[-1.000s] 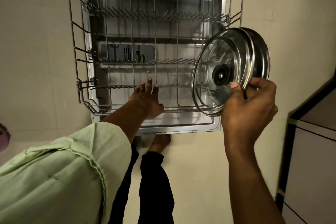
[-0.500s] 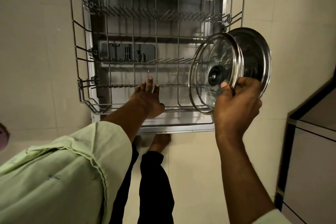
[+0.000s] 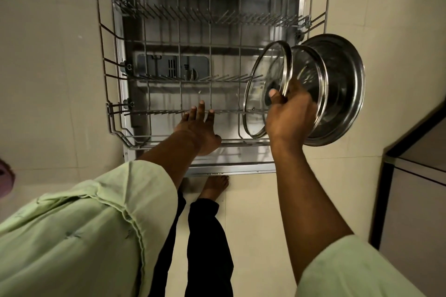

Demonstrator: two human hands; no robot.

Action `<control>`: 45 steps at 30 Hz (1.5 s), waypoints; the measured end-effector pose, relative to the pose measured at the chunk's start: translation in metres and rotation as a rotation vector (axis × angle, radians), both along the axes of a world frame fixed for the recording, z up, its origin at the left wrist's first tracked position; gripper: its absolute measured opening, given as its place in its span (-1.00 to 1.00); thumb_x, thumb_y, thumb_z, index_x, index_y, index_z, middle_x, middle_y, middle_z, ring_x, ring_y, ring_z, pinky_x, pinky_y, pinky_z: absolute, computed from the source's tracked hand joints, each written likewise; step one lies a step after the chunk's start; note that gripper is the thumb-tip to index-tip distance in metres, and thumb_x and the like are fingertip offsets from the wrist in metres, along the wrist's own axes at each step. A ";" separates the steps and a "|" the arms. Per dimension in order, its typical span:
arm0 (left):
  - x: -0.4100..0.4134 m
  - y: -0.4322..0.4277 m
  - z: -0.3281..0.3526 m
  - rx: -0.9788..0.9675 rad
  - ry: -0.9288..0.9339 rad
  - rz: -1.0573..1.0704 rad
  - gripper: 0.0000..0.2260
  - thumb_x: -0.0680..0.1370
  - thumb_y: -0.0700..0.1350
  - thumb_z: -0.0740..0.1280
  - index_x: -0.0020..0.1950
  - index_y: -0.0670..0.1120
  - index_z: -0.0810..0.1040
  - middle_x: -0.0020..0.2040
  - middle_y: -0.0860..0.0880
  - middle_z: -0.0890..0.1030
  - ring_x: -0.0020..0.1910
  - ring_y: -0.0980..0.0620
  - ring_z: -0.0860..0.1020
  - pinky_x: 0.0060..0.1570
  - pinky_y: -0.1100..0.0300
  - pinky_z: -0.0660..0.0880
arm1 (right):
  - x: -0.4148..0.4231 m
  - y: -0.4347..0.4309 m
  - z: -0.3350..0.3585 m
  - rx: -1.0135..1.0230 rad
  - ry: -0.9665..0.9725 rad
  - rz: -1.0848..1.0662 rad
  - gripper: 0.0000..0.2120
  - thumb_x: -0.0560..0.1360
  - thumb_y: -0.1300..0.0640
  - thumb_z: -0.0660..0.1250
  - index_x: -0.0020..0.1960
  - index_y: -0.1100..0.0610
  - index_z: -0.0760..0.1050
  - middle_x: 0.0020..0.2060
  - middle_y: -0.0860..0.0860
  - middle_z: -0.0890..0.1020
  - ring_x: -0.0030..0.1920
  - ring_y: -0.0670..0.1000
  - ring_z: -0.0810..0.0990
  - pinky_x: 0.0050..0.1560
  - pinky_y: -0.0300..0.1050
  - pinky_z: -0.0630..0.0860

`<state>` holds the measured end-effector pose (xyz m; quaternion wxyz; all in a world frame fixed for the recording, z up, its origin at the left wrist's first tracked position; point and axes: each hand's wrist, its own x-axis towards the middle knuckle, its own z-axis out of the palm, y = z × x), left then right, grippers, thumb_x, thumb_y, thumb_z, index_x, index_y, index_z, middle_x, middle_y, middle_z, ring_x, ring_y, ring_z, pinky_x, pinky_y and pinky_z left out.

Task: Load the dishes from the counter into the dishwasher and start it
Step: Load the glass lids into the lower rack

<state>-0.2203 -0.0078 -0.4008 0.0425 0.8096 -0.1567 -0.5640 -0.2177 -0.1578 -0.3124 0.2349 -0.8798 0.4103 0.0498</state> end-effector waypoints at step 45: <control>0.002 -0.005 -0.001 0.048 -0.004 -0.041 -0.27 0.66 0.15 0.12 0.61 -0.07 -0.28 0.56 -0.17 -0.40 0.59 -0.18 -0.23 0.57 -0.05 -0.14 | -0.026 -0.046 0.054 -0.191 0.043 0.200 -0.68 0.53 0.22 0.27 0.28 0.18 0.49 0.01 0.23 0.65 -0.02 0.27 0.62 0.01 0.03 0.54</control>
